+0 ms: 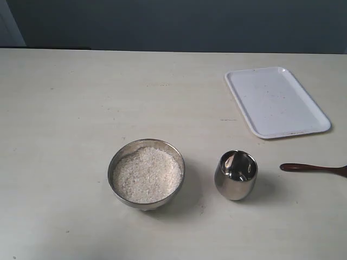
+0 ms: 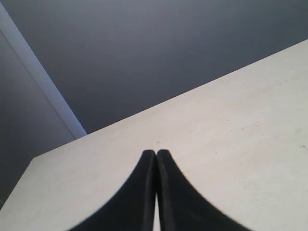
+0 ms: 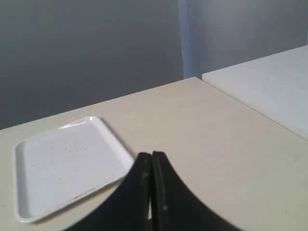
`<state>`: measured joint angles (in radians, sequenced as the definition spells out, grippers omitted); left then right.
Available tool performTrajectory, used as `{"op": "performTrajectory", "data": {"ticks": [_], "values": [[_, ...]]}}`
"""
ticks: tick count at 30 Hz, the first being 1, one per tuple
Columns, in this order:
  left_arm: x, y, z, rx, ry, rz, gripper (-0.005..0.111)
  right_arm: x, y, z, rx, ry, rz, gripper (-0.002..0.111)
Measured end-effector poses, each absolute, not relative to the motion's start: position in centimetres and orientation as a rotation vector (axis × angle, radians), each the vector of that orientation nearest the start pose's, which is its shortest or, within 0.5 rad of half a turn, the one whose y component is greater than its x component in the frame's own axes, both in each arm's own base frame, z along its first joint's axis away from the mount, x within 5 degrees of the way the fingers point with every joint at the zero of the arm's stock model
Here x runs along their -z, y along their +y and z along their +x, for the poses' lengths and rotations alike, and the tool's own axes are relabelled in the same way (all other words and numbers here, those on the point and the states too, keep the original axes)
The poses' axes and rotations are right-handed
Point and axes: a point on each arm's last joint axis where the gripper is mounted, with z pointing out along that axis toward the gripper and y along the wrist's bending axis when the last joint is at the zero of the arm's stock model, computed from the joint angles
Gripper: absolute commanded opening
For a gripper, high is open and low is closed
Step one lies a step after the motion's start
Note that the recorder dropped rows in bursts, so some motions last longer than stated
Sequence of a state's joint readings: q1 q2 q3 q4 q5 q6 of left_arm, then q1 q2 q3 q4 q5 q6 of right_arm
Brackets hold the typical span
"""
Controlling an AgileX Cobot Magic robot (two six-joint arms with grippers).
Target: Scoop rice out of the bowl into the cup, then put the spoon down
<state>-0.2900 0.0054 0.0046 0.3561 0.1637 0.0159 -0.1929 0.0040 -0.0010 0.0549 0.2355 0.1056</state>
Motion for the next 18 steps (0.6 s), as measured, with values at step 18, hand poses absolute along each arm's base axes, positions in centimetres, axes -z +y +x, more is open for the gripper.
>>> {"op": "performTrajectory", "data": {"ticks": [18], "values": [[-19.74, -1.12, 5.58, -0.106, 1.573, 0.491, 0.0, -19.2, -1.64, 5.34, 0.314, 1.73, 0.078, 0.0]]}}
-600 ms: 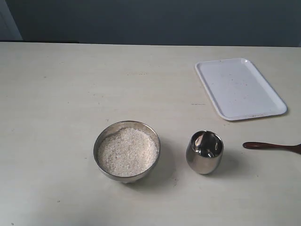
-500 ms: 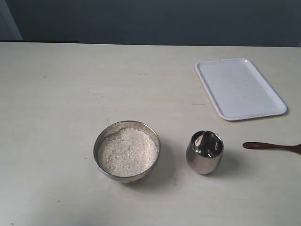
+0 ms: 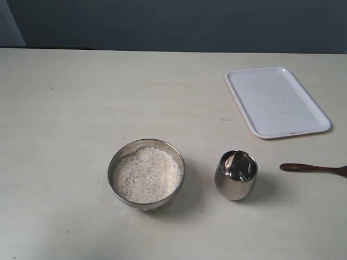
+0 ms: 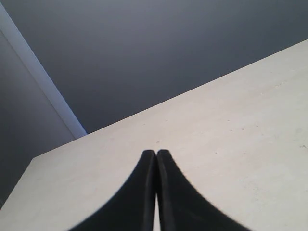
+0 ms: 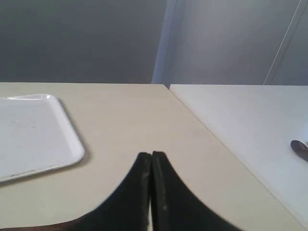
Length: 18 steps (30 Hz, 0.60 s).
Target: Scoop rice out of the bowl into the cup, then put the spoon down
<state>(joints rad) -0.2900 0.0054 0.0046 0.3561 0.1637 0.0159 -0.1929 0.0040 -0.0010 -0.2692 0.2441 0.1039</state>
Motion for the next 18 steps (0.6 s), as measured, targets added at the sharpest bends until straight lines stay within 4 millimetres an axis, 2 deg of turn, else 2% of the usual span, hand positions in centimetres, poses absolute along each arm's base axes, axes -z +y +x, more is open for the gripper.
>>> {"op": "performTrajectory", "data": {"ticks": [18], "values": [[-19.74, -1.12, 5.58, -0.106, 1.573, 0.491, 0.0, -19.45, -1.7, 5.36, 0.364, 1.707, 0.034, 0.0]]}}
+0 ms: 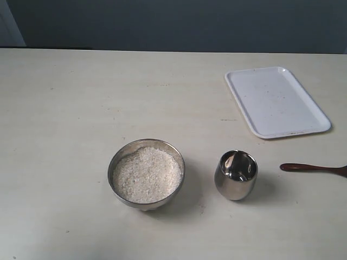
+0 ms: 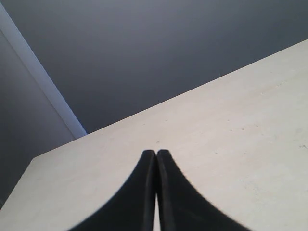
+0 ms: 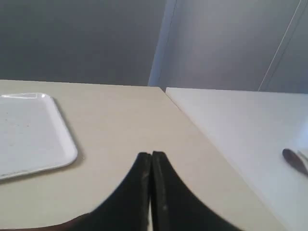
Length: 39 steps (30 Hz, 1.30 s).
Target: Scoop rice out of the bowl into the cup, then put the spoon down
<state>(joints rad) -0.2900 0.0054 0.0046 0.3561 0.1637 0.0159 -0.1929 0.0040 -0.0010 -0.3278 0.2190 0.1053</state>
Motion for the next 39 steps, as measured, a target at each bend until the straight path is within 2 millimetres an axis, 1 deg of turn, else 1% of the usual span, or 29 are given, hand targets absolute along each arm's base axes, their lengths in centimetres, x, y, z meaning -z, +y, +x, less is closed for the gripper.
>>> {"op": "performTrajectory", "data": {"ticks": [2, 3, 4, 6, 9, 11, 12, 17, 21, 25, 26, 31, 34, 36, 38, 39], "values": [[-19.7, -1.1, 5.6, -0.106, 1.573, 0.491, 0.0, -20.0, -1.5, 5.5, 0.35, 1.648, 0.025, 0.0], [-19.7, -1.1, 5.6, -0.106, 1.573, 0.491, 0.0, -20.4, -1.4, 5.5, 0.284, 1.599, 0.065, 0.0], [-19.7, -1.1, 5.6, -0.106, 1.573, 0.491, 0.0, -20.7, -1.2, 5.5, 0.191, 1.55, 0.133, 0.0], [-19.7, -1.1, 5.6, -0.106, 1.573, 0.491, 0.0, -21.6, -1.1, 5.5, -0.059, 1.416, 0.33, 0.0], [-19.7, -1.1, 5.6, -0.106, 1.573, 0.491, 0.0, -21.9, -1.2, 5.4, -0.402, 1.293, 0.636, 0.0], [-19.7, -1.1, 5.6, -0.106, 1.573, 0.491, 0.0, -21.5, -1.2, 5.5, -0.544, 1.279, 0.764, 0.0], [-19.7, -1.1, 5.6, -0.106, 1.573, 0.491, 0.0, -21.3, -1.1, 5.5, -0.588, 1.285, 0.802, 0.0], [-19.7, -1.1, 5.6, -0.106, 1.573, 0.491, 0.0, -21.0, -0.9, 5.6, -0.642, 1.303, 0.846, 0.0], [-19.7, -1.1, 5.6, -0.106, 1.573, 0.491, 0.0, -21.1, -0.9, 5.6, -0.635, 1.301, 0.84, 0.0], [-19.7, -1.1, 5.6, -0.106, 1.573, 0.491, 0.0, -21.6, -1.2, 5.5, -0.61, 1.239, 0.821, 0.0], [-19.7, -1.1, 5.6, -0.106, 1.573, 0.491, 0.0, -21.5, -1.2, 5.5, -0.61, 1.246, 0.822, 0.0], [-19.7, -1.1, 5.6, -0.106, 1.573, 0.491, 0.0, -20.5, 0.0, 5.6, -0.66, 1.477, 0.833, 0.0], [-19.7, -1.1, 5.6, -0.106, 1.573, 0.491, 0.0, -20.6, 0.7, 5.6, -0.67, 1.641, 0.815, 0.0], [-19.7, -1.1, 5.6, -0.106, 1.573, 0.491, 0.0, -21.2, 1.1, 5.9, -0.661, 1.756, 0.785, 0.0], [-19.7, -1.1, 5.6, -0.106, 1.573, 0.491, 0.0, -22.5, 1.2, 6.5, -0.651, 1.834, 0.762, 0.0], [-19.7, -1.1, 5.6, -0.106, 1.573, 0.491, 0.0, -23.6, 1.2, 7.0, -0.643, 1.859, 0.749, 0.0]]}}
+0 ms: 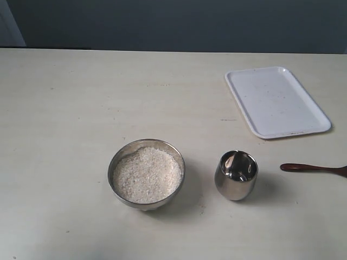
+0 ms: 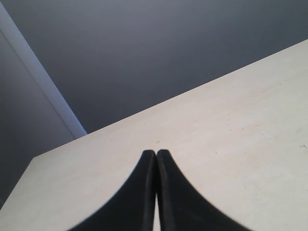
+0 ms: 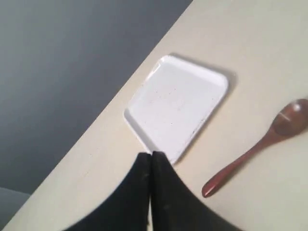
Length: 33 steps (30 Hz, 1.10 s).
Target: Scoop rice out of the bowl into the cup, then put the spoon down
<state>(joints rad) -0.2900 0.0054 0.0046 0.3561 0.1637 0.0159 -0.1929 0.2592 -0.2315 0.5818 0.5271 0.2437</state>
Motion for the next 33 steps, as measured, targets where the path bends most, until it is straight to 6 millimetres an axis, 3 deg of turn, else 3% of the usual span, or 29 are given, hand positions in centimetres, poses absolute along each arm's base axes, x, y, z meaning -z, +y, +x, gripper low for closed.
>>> {"op": "performTrajectory", "data": {"ticks": [6, 8, 10, 12, 15, 18, 25, 28, 33], "values": [[-19.7, -1.1, 5.6, -0.106, 1.573, 0.491, 0.0, -31.9, -0.2, 12.2, -0.504, 1.932, 0.648, -0.001], [-19.7, -1.1, 5.6, -0.106, 1.573, 0.491, 0.0, -33.5, -0.6, 14.6, -0.488, 2.034, 0.653, -0.001], [-19.7, -1.1, 5.6, -0.106, 1.573, 0.491, 0.0, -33.4, -0.7, 16.7, -0.513, 2.17, 0.701, -0.001], [-19.7, -1.1, 5.6, -0.106, 1.573, 0.491, 0.0, -32.3, -0.9, 18.7, -0.54, 2.298, 0.789, -0.001], [-19.7, -1.1, 5.6, -0.106, 1.573, 0.491, 0.0, -28.8, -0.9, 21.4, -0.54, 2.514, 0.92, -0.001], [-19.7, -1.1, 5.6, -0.106, 1.573, 0.491, 0.0, -25.8, 0.6, 23.3, -0.52, 2.664, 0.94, -0.001], [-19.7, -1.1, 5.6, -0.106, 1.573, 0.491, 0.0, -19.6, 6.4, 27.5, -0.42, 2.742, 0.862, -0.001], [-19.7, -1.1, 5.6, -0.106, 1.573, 0.491, 0.0, -16.1, 7.9, 28.5, -0.379, 2.799, 0.874, -0.001], [-19.7, -1.1, 5.6, -0.106, 1.573, 0.491, 0.0, -14.0, 8.7, 29.5, -0.381, 2.76, 0.909, -0.001]]}}
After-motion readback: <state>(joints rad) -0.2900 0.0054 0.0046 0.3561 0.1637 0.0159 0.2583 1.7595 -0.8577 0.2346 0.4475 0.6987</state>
